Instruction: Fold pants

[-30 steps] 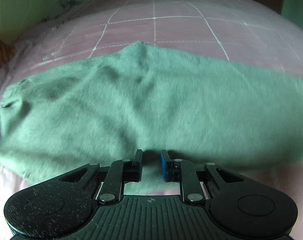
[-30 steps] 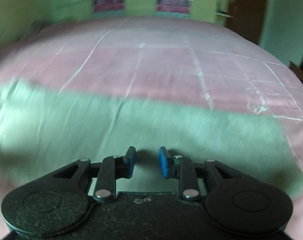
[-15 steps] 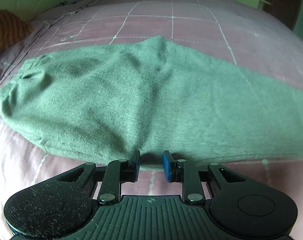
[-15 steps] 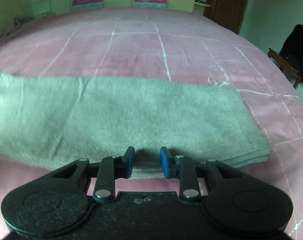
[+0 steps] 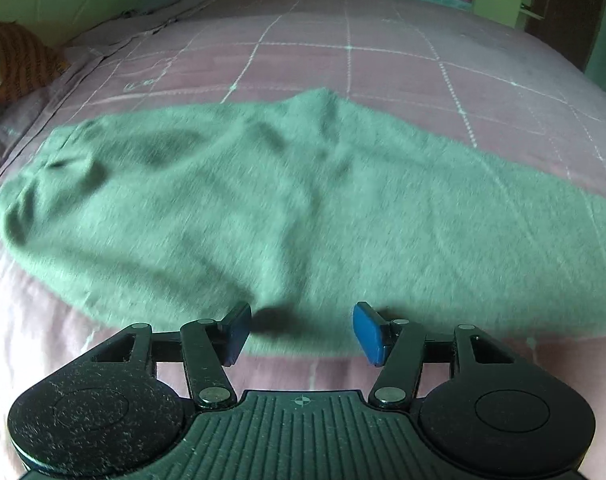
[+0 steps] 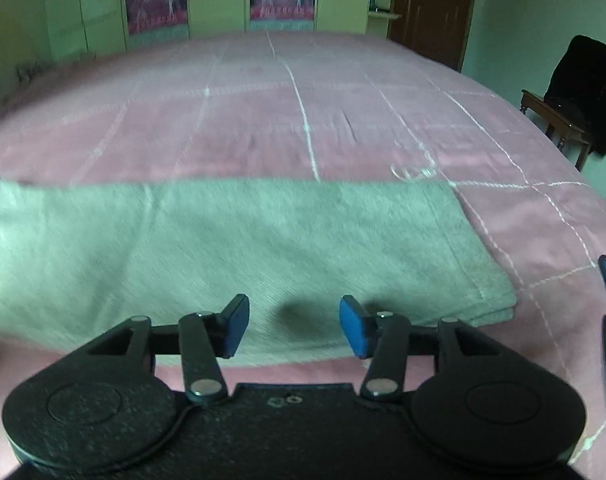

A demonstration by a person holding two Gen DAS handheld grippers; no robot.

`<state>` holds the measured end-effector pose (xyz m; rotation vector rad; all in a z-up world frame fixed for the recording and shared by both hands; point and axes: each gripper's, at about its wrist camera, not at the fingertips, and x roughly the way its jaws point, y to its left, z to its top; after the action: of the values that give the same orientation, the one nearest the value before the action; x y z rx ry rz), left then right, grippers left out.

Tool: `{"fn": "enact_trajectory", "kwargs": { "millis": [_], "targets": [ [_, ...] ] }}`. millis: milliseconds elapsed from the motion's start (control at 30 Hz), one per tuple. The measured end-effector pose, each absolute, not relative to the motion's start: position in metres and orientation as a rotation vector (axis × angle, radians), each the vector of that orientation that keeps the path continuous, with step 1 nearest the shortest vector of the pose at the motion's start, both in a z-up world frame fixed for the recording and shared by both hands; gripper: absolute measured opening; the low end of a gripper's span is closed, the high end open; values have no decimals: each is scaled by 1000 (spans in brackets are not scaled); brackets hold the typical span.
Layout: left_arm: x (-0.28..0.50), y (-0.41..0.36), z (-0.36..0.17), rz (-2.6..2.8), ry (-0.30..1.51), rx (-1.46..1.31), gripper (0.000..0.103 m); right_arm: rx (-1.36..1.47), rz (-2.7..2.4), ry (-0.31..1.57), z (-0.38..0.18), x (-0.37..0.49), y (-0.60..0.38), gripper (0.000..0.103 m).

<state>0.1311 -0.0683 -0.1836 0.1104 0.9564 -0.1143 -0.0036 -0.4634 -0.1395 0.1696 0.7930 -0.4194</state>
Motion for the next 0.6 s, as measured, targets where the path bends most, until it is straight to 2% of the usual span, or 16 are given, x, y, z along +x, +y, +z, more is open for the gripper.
{"fn": "enact_trajectory", "kwargs": {
  "millis": [167,433,600],
  "targets": [
    [169,-67,-181,-84,947,82,57,167,-325,747,-129,16,-426,48],
    [228,-73,-178,-109,912,87,57,102,-134,786,-137,113,-329,35],
    [261,-46,-209,-9,933,198,57,54,-48,802,-145,185,-267,34]
  ]
}}
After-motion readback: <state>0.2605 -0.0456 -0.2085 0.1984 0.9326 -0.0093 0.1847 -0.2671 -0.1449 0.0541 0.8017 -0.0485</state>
